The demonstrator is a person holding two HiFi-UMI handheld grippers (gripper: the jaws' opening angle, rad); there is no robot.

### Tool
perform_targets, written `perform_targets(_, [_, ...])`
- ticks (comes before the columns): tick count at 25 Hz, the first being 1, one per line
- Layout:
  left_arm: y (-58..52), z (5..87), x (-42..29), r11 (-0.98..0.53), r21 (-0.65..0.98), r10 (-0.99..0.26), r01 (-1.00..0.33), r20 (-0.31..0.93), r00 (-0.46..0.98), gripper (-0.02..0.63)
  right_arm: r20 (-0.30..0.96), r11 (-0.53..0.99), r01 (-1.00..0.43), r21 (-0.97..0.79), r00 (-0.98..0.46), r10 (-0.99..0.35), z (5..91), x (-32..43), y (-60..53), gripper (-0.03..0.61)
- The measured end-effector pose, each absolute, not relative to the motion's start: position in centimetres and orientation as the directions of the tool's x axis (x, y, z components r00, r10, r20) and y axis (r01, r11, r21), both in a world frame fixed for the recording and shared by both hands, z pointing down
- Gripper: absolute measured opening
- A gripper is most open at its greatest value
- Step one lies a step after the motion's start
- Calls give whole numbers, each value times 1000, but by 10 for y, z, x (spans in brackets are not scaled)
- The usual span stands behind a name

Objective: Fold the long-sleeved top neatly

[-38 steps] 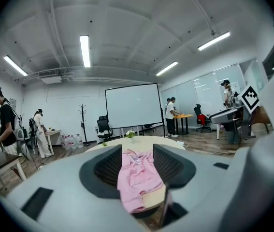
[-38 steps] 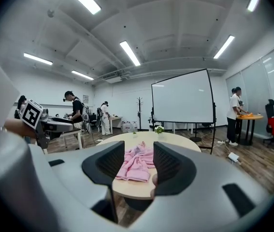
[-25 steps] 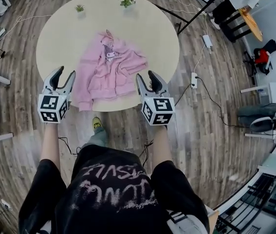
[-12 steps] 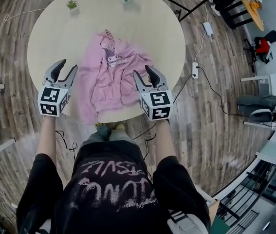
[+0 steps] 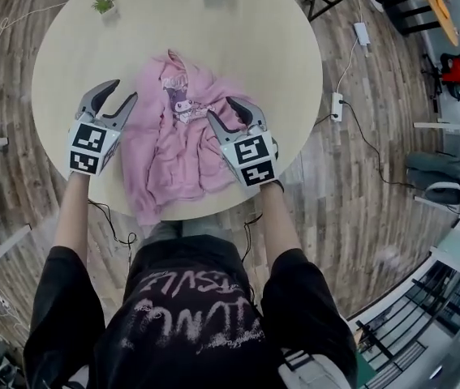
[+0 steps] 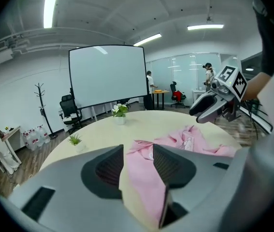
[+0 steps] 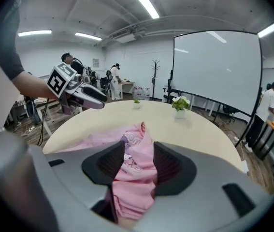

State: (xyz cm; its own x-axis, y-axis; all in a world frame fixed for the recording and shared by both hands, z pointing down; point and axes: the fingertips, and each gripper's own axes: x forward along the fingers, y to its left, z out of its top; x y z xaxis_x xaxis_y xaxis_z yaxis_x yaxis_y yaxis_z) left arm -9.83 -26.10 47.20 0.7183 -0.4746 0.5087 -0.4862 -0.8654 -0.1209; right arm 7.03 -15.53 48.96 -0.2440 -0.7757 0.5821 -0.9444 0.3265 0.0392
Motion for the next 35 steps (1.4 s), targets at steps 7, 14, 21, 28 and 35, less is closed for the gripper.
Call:
perform_targets(7, [-298,528,-59,-908,-129,-388,-397,613,688,202,646,421,-907,-32,-340,-683,545,67,-193,198])
perform_targets(14, [-323,574,-31,-935,-127,-327,-332,675,662,202,702,503,-862,-57,-393,-594,587,62,-201,206])
perform_targets(21, [-337,598,-3,-961,-187,-276,-206,730,626,204,702,492,-868,-67,-391,-594,595,72,-209,97])
perform_targets(28, [-340,611,8,-968,-170,-247,-182,754,609,142,694,477,-875,-76,-390,-605,593,87,-213,6])
perform_targets(35, [-333,607,8,-967,-193,-255,-167,755,604,49,698,602,-797,-48,-458,-550,589,70,-203,150])
